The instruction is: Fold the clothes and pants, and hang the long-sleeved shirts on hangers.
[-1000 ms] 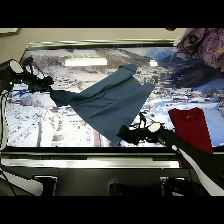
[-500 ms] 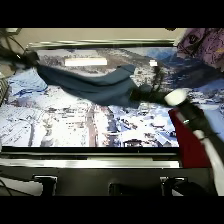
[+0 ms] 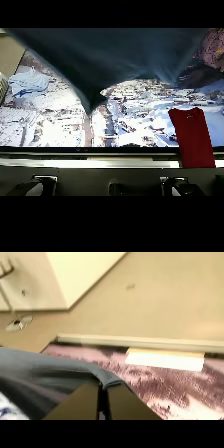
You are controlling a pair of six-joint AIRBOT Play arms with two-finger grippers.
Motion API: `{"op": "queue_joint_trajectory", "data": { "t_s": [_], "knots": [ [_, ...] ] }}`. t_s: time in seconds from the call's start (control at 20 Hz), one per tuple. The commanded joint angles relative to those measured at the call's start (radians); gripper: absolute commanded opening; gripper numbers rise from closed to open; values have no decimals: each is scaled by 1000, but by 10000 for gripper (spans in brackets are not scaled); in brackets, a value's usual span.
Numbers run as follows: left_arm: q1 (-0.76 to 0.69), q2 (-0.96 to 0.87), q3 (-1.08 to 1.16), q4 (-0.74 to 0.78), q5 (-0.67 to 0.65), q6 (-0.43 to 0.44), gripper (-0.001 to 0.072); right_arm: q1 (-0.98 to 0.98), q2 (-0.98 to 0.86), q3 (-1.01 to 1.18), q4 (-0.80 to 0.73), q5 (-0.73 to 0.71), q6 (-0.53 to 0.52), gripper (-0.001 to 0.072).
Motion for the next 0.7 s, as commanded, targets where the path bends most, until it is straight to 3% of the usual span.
{"op": "queue_joint_trajectory", "data": {
  "t_s": [0.0,0.3,0.5,0.65],
  "knots": [
    [1,198,-6,97,21,-51,18,-8,116,69,-125,96,128,24],
    [1,187,-65,105,37,-50,16,-8,8,69,-154,161,256,24],
    [1,-41,-151,103,24,-39,17,-8,-236,69,-145,283,318,24],
    [1,-303,-166,58,24,53,18,-7,-487,69,-145,337,309,24]
  ]
}}
